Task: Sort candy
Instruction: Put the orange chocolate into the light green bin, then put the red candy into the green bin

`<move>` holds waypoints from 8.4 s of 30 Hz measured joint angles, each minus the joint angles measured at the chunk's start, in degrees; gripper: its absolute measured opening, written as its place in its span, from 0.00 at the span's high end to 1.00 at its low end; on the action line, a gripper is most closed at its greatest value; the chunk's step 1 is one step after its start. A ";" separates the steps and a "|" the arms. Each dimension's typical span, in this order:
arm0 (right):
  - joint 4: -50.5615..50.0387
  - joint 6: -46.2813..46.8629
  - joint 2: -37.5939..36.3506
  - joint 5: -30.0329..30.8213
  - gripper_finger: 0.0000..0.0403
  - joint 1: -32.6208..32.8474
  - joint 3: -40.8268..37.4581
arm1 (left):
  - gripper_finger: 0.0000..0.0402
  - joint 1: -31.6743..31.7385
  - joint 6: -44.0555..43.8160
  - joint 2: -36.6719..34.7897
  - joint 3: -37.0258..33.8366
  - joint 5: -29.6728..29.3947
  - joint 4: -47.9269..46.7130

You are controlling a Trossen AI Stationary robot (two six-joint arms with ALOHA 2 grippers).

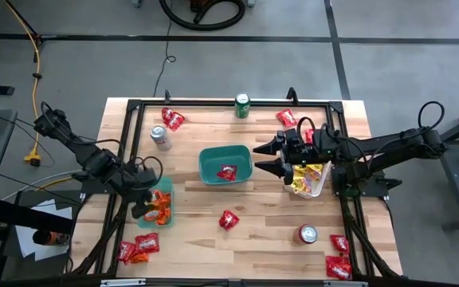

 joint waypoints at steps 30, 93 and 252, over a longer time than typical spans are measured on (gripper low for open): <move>-13.69 1.93 0.52 0.04 0.30 -1.68 -0.15 | 0.50 -25.22 -37.88 41.74 10.21 9.55 15.46; -15.71 5.20 0.81 3.06 0.30 -2.91 -0.15 | 0.59 -6.35 -21.81 5.21 -4.15 -29.62 1.29; -27.38 11.72 -9.77 28.50 0.30 -0.35 -0.15 | 0.45 89.87 48.40 53.86 21.88 -10.02 7.47</move>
